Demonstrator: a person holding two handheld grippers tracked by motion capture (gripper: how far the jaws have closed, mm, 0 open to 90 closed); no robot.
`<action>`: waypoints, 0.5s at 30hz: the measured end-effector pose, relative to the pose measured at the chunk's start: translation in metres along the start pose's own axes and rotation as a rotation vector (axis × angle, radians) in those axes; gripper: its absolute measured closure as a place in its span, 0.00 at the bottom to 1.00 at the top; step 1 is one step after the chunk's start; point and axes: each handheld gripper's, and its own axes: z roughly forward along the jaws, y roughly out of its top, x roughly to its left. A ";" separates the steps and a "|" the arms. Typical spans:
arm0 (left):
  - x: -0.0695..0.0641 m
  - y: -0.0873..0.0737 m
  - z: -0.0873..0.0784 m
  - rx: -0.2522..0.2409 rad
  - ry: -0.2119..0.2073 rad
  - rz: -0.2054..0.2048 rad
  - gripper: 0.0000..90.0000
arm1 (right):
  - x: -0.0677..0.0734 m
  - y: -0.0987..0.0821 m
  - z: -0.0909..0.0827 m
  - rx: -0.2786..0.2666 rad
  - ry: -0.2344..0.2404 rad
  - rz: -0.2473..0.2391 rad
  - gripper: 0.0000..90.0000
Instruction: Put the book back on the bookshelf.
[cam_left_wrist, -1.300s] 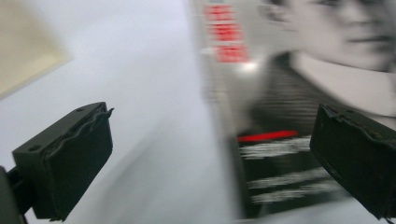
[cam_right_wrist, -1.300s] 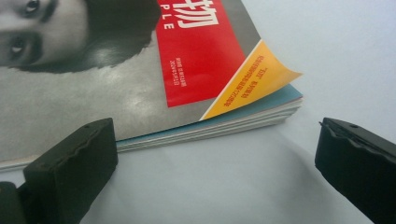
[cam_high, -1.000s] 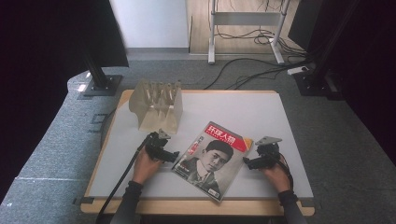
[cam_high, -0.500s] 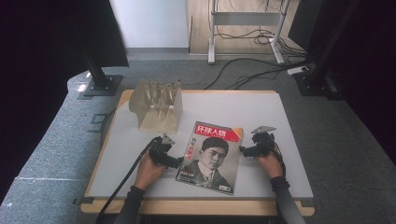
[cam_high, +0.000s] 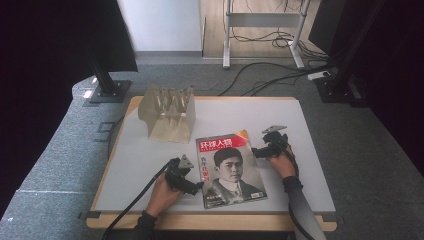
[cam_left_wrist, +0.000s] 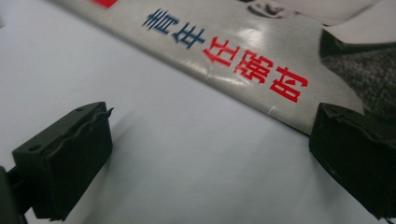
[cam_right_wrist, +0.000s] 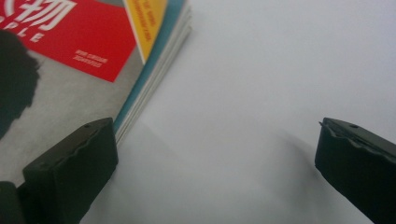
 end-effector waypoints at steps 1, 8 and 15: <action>-0.002 0.000 0.000 0.000 -0.006 0.005 0.00 | 0.000 0.002 0.002 0.000 0.001 0.002 0.00; -0.006 0.004 0.003 0.002 -0.034 0.031 0.00 | -0.002 0.009 0.010 0.005 0.007 0.016 0.00; 0.013 0.006 0.002 -0.002 0.007 0.011 0.00 | -0.003 0.004 0.002 -0.011 0.041 0.006 0.02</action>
